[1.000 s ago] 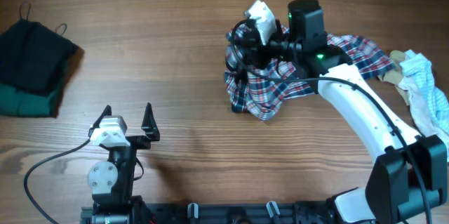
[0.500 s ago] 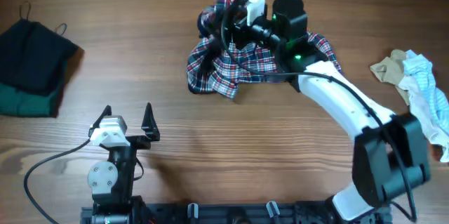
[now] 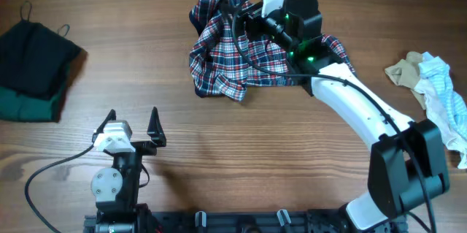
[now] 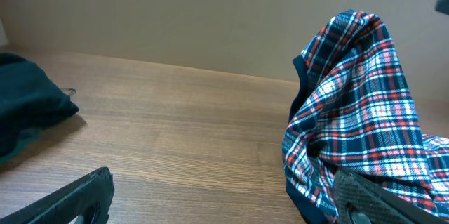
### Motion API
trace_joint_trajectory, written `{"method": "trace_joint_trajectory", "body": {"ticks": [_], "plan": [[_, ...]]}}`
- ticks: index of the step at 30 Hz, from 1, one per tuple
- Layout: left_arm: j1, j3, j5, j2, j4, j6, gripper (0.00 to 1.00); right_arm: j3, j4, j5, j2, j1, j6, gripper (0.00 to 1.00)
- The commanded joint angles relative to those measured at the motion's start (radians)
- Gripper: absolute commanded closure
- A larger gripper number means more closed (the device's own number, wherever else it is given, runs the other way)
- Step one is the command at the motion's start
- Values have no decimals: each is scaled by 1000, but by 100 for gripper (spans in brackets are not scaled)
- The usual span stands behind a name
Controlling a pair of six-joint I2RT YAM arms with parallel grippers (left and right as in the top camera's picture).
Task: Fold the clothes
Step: 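Grasp the shirt's left side with the left gripper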
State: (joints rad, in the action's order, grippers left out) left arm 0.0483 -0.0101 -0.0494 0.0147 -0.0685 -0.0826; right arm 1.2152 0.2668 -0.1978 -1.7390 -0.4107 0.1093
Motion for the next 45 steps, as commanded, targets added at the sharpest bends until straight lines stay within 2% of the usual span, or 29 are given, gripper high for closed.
{"method": "trace_joint_trajectory", "body": {"ticks": [1,4,6,10,14,17,18,20,24,30,33,37,45], "plan": [[6,5,6,-4,-6,19,0,16,-156,332,65,0,-76,0],[6,5,6,-4,-6,19,0,16,-386,440,97,0,-69,0],[6,5,6,-4,-6,19,0,15,-660,445,106,16,104,0],[6,5,6,-4,-5,19,0,14,-772,321,106,46,123,0],[6,5,0,-4,54,26,0,10,-855,390,106,46,126,0],[6,3,-196,-3,142,21,0,7,-956,453,106,68,188,0],[6,-11,-262,7,116,-16,0,7,-990,452,106,93,217,0],[6,-61,-295,55,40,-60,0,7,-1018,443,106,148,241,0],[-7,-219,-302,265,-32,-53,0,7,-1035,386,106,272,210,1],[-86,-589,-302,836,-156,-51,0,7,-1043,364,106,422,98,2],[-123,-695,-302,1118,-170,-52,0,-11,-1004,247,105,499,19,5],[-125,-706,-302,1244,-139,-52,0,-76,-871,127,96,562,-80,5],[-125,-705,-301,1241,-127,-52,0,-217,-573,99,-3,570,-244,6]]}}
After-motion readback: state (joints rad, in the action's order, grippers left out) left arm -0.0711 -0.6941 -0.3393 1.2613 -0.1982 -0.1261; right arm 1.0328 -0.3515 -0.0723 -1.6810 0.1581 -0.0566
